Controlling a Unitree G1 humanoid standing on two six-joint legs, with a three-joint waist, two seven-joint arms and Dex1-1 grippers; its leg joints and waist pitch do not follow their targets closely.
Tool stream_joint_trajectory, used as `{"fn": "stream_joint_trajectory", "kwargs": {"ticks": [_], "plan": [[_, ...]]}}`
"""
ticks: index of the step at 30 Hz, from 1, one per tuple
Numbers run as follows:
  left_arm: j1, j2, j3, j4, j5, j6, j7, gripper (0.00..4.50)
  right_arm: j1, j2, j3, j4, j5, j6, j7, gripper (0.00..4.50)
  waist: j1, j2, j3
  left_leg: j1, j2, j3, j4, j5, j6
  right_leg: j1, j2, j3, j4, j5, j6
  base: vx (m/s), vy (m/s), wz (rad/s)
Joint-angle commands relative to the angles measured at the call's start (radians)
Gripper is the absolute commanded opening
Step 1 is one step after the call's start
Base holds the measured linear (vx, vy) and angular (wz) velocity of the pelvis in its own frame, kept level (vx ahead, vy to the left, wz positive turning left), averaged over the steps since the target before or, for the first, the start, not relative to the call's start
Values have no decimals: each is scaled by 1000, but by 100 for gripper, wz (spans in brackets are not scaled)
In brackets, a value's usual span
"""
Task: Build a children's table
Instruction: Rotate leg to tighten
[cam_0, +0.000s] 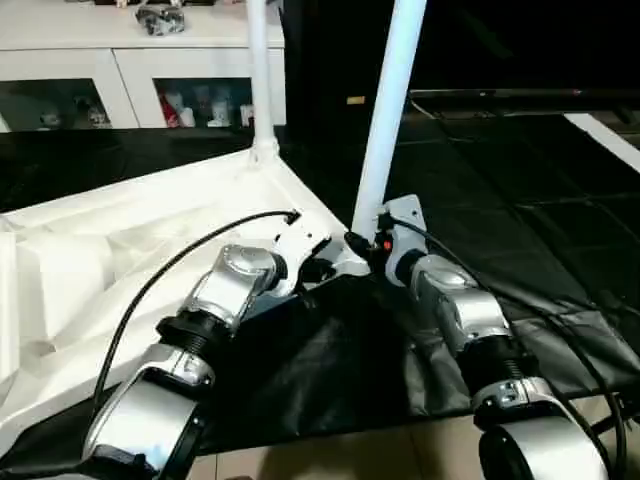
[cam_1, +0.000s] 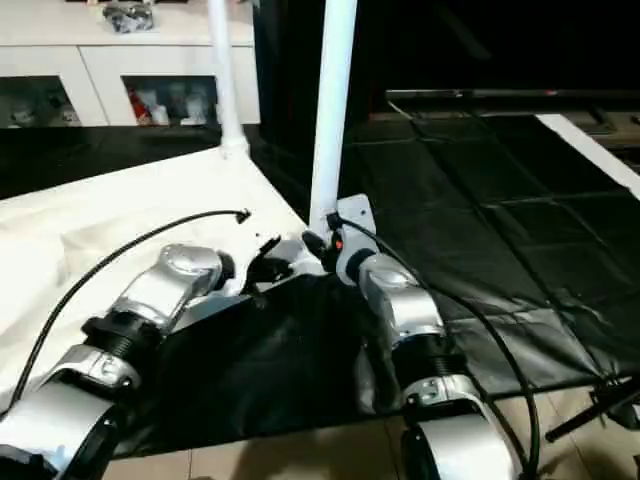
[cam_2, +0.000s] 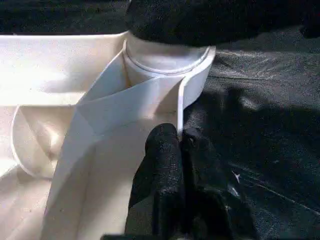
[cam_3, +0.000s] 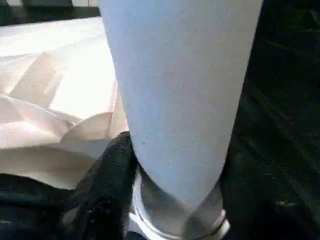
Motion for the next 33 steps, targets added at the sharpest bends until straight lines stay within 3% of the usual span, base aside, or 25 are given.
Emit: {"fn": "stream_joint_trajectory", "kwargs": {"ticks": [1,8,11,12,17,20,26,28,30,33], "plan": [[-17,-19,-14,-30,-12,-25,-8,0,34,62,75,21,27,31,79,285,8,2,-64,-3,40,-17,-72,-159,28,53,-85,60,-84,-262,-155,0,0,0],[34,75,-47,-85,-17,-79,-168,0,122,-71,89,-105,45,2,245,345,9,4,-68,-4,41,-13,-67,-114,60,59,-82,62,-68,-123,-204,0,0,0],[69,143,-75,-128,-35,-117,-315,0,176,-176,74,-225,114,35,432,375,16,0,-65,-4,44,-13,-68,-132,71,65,-85,63,-72,-155,-193,0,0,0],[79,163,-84,-143,-42,-139,-362,0,189,-212,73,-257,137,46,493,375,16,5,-64,-3,46,-14,-69,-136,73,60,-84,63,-71,-159,-196,0,0,0],[103,225,-116,-192,-66,-198,-513,0,211,-325,84,-319,180,57,672,422,31,0,-59,4,47,-10,-70,-175,54,52,-84,62,-82,-264,-177,0,0,0],[109,257,-143,-203,-61,-233,-574,0,201,-366,93,-306,170,34,728,444,43,6,-59,6,50,-10,-70,-179,46,49,-83,63,-83,-279,-172,0,0,0],[112,282,-173,-220,-63,-275,-652,0,188,-405,148,-333,192,35,871,444,56,2,-62,3,50,-10,-68,-160,47,52,-82,61,-76,-248,-177,0,0,0],[110,279,-176,-223,-63,-281,-662,0,182,-404,171,-325,183,27,903,417,58,3,-63,4,51,-10,-68,-161,45,50,-83,61,-76,-244,-182,0,0,0],[105,269,-180,-221,-59,-288,-660,0,166,-397,198,-296,165,12,929,404,57,-5,-63,0,49,-9,-67,-153,46,53,-83,60,-74,-242,-183,0,0,0],[103,262,-186,-219,-56,-302,-654,0,136,-380,219,-239,145,-8,935,370,60,-2,-64,3,49,-9,-66,-154,41,50,-86,61,-76,-266,-179,0,0,0]]}}
